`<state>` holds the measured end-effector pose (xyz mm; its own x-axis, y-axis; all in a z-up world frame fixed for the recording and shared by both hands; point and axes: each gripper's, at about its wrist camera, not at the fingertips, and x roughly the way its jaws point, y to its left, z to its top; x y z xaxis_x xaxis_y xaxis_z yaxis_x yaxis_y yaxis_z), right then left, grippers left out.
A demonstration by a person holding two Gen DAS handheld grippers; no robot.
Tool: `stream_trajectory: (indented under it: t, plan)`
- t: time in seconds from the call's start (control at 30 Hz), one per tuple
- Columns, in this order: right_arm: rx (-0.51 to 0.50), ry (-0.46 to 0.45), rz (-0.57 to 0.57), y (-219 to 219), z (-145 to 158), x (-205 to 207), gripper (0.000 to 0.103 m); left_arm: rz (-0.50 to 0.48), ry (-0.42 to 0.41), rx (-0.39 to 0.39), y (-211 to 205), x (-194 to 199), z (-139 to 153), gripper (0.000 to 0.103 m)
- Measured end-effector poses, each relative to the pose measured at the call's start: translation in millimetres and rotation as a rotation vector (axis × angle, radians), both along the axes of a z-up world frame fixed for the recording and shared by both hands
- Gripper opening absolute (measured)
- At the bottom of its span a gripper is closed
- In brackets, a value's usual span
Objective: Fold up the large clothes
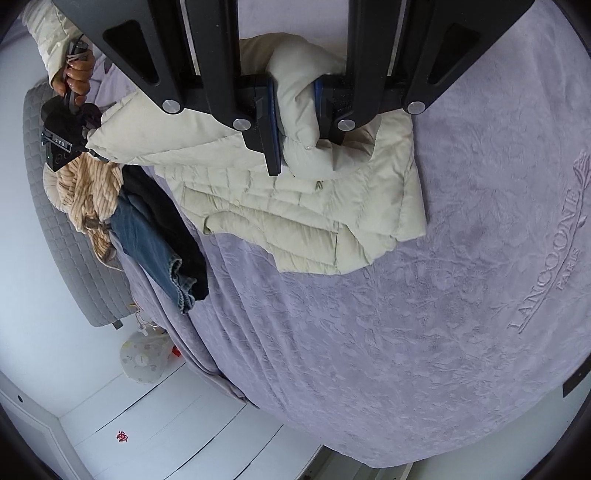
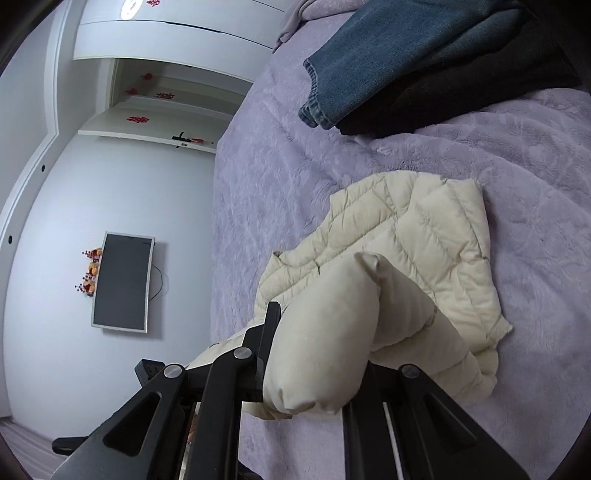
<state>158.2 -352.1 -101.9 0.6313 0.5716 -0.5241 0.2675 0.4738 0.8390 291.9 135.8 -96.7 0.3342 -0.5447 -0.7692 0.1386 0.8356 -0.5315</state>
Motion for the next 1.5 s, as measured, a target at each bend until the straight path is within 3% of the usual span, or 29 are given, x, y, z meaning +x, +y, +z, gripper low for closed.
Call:
stream_trajectory:
  t: [0.37, 0.6, 0.7, 0.77, 0.8, 0.83, 1.03, 1.27, 1.3, 1.4, 1.5]
  plan:
    - [-0.031, 0.11, -0.019, -13.7, -64.0, 65.8, 0.013, 0.021, 0.031, 0.152, -23.9, 39.8, -55.8, 0.016]
    - [-0.048, 0.157, -0.012, -11.7, -70.2, 75.4, 0.016, 0.001, 0.047, 0.247, -32.7, 38.7, -55.5, 0.017]
    - [-0.066, 0.163, -0.004, -11.4, -65.0, 76.8, 0.02, 0.006, 0.012, 0.276, -32.9, 34.1, -46.1, 0.043]
    - [-0.079, 0.154, -0.01, -12.4, -60.4, 76.6, 0.042, 0.028, -0.023, 0.307, -30.7, 29.5, -38.0, 0.089]
    - [-0.086, 0.147, -0.016, -13.3, -57.4, 76.5, 0.065, 0.043, -0.048, 0.328, -29.0, 27.4, -33.1, 0.097]
    - [-0.092, 0.136, -0.02, -14.4, -54.1, 76.5, 0.072, 0.053, -0.076, 0.344, -27.5, 24.7, -28.3, 0.099]
    - [-0.144, 0.11, -0.024, -16.3, -32.1, 73.0, 0.072, 0.075, -0.119, 0.399, -19.3, 17.1, -10.5, 0.099]
    - [-0.184, 0.088, -0.013, -15.4, -17.0, 56.4, 0.072, 0.105, -0.166, 0.392, -11.6, 2.2, 8.0, 0.099]
    - [-0.186, 0.084, -0.011, -14.1, -16.9, 54.9, 0.069, 0.097, -0.17, 0.382, -12.3, 1.5, 9.2, 0.099]
    - [-0.208, 0.104, 0.024, -6.9, -23.2, 57.3, 0.026, 0.044, -0.177, 0.378, -26.0, 5.6, 5.2, 0.099]
    - [-0.243, 0.104, 0.086, 10.7, -30.1, 65.4, 0.024, -0.013, -0.184, 0.365, -52.3, 14.6, -4.3, 0.099]
